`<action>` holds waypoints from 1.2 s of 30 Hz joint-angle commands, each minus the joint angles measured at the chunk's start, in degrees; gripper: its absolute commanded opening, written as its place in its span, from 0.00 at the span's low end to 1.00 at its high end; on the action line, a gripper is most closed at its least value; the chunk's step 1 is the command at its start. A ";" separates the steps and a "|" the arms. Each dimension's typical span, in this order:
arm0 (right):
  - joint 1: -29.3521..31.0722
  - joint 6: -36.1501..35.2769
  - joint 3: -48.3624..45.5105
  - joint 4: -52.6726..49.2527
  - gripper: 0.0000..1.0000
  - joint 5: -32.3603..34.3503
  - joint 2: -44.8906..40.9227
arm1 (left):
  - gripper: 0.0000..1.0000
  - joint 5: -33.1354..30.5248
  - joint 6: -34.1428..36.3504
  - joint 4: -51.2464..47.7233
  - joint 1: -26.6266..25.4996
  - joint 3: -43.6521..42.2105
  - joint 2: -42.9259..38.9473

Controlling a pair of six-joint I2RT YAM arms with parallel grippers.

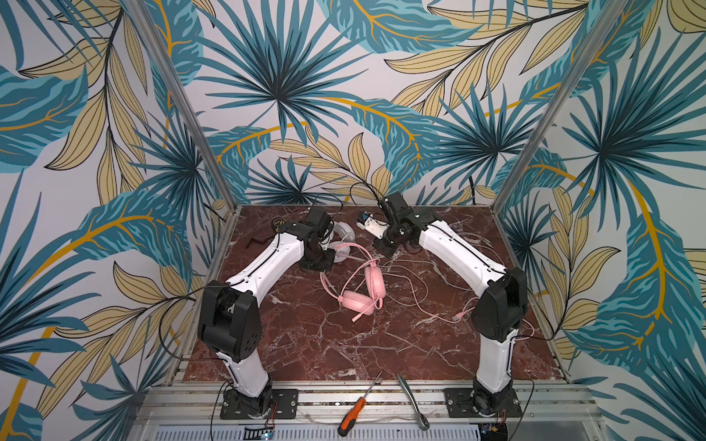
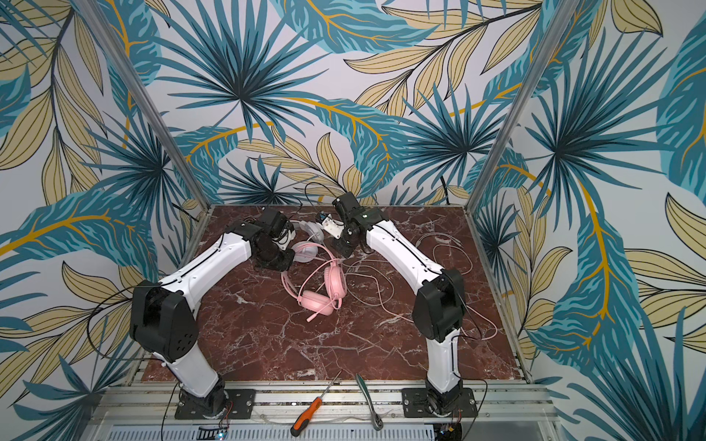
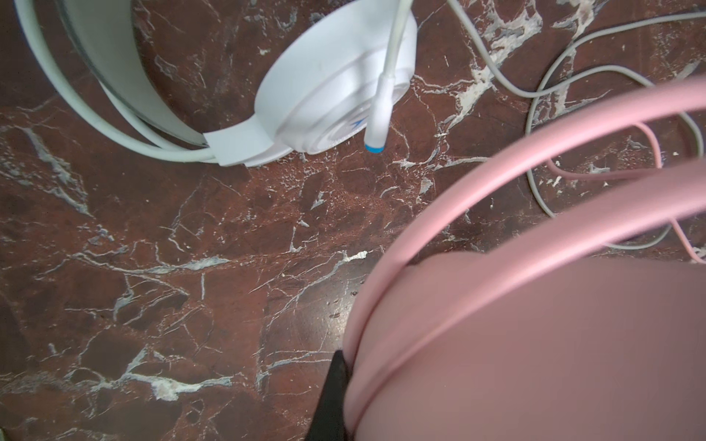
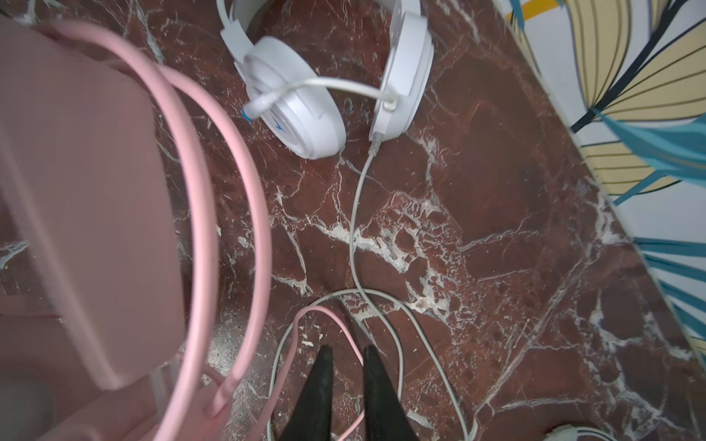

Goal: Wrap the headphones

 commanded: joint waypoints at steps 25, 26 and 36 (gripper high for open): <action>-7.57 25.73 -31.20 7.87 0.22 1.35 -9.68 | 0.00 9.29 -0.10 0.26 3.96 0.07 -3.05; -7.63 26.36 -31.53 7.57 0.22 1.68 -9.62 | 0.00 9.37 -0.11 0.26 4.05 0.07 -2.94; -7.52 29.87 -34.99 7.64 0.21 2.13 -7.75 | 0.00 9.90 -1.06 0.37 4.54 0.95 -2.47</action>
